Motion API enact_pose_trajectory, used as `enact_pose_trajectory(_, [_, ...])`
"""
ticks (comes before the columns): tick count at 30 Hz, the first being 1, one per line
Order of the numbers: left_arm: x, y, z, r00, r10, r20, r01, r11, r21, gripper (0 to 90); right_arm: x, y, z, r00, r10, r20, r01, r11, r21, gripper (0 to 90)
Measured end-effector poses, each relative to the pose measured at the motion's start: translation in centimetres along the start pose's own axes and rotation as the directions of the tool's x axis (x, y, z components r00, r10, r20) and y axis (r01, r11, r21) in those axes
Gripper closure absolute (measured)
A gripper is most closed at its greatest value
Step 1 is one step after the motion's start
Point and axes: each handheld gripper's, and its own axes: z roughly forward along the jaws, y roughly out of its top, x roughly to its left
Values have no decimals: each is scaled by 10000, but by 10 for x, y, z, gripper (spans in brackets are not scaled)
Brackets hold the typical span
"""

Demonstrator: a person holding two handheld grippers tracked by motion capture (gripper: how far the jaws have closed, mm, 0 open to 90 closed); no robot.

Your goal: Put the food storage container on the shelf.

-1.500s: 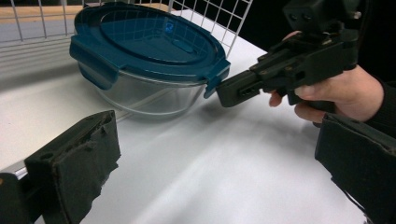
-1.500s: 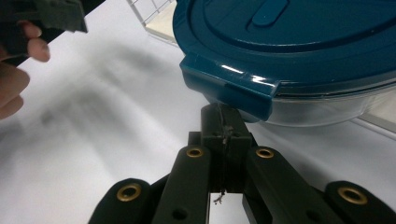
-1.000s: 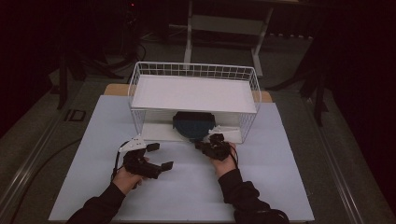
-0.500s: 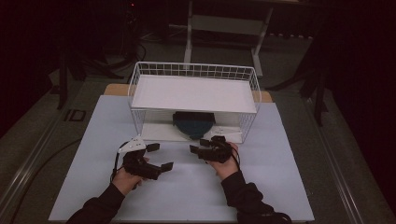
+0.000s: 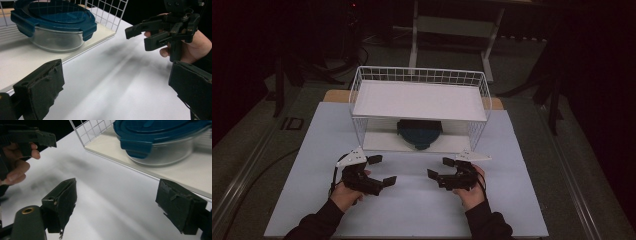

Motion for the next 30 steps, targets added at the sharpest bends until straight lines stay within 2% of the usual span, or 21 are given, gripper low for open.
enact_pose_trajectory(3, [-1,-1,0,10000,44,67,-45,10000,16,2,1,-4,-9,9999,-67,149,67,10000,-6,166])
enact_pose_trajectory(8, [-4,-2,0,9998,111,142,-112,9999,87,2,1,-11,-20,9999,-17,148,19,9999,-103,166])
enact_pose_trajectory(12, [-9,-3,-4,9994,276,219,-279,9996,105,2,2,-22,-33,9996,-59,269,58,10000,49,167])
enact_pose_trajectory(18, [-15,-5,-10,9990,370,257,-370,9993,20,2,0,-29,-45,9989,22,475,-22,10000,6,167])
enact_pose_trajectory(30, [-20,-13,-14,9985,452,299,-458,9988,184,2,-6,-39,-52,9984,130,559,-143,9996,242,169])
